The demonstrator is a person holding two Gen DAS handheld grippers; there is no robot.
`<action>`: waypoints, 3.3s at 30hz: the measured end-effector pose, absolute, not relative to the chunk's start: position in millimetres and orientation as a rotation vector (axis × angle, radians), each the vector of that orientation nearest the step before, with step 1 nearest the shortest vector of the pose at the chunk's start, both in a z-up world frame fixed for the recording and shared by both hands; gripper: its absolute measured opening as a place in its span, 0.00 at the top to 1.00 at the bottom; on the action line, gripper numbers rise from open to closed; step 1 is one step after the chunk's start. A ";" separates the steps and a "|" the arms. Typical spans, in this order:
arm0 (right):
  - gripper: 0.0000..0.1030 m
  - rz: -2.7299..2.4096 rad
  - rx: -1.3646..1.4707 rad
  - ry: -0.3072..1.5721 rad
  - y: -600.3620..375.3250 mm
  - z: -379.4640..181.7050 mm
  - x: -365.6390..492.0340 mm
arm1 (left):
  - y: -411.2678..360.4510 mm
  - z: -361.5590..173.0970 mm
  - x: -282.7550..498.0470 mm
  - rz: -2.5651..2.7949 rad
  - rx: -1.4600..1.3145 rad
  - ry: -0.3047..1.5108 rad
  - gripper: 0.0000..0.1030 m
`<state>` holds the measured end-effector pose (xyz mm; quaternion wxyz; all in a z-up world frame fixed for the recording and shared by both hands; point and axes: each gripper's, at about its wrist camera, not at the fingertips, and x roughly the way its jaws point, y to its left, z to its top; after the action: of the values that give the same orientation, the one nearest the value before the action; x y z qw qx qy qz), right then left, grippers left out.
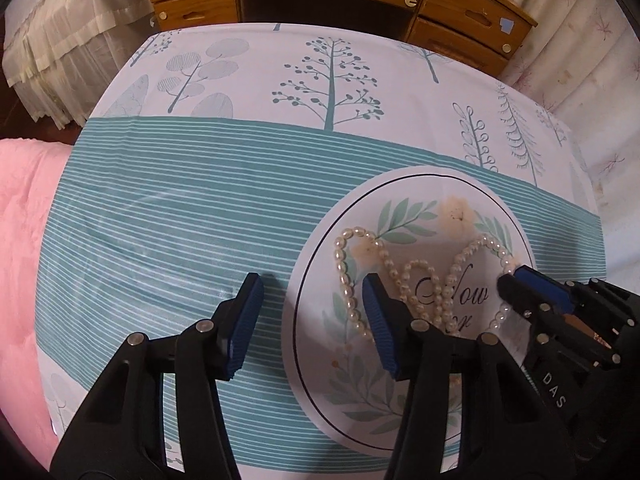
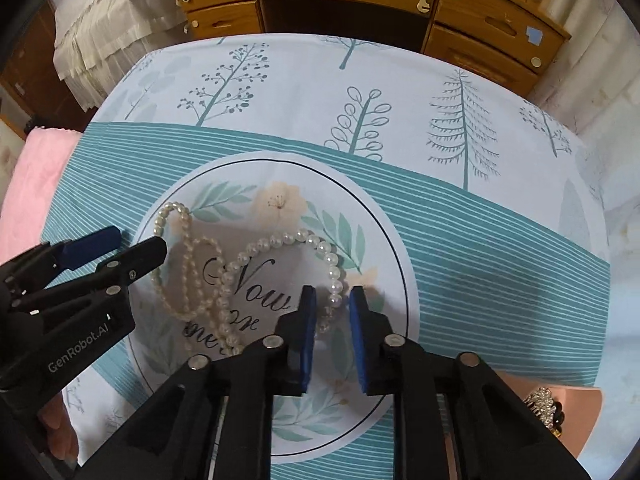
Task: Organize jewelry
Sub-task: 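Grasp the pearl necklace strands with left tool while right tool grasps another strand, then lift the necklace with both tools over the tray and open both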
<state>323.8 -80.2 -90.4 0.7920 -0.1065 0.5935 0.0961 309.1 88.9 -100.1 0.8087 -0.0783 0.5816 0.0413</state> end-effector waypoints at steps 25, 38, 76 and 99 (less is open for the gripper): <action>0.93 0.318 -0.084 1.195 -119.5 -35.8 268.1 | 82.3 -48.3 260.0 0.008 -0.257 1.134 0.97; 0.93 0.367 -0.072 1.027 -130.9 47.6 207.3 | 59.7 72.9 193.6 -0.097 -0.251 0.913 0.97; 0.93 0.268 0.043 1.052 -328.2 19.8 93.7 | -175.1 172.6 131.6 -0.442 -0.062 0.804 0.97; 0.77 0.229 0.060 1.016 -347.1 13.4 75.2 | -208.1 56.3 145.7 -0.418 0.074 1.015 0.97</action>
<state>75.2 -347.1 13.4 0.8670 0.0289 0.4853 0.1095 145.7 -208.1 56.3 0.8525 0.0353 0.4823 -0.1987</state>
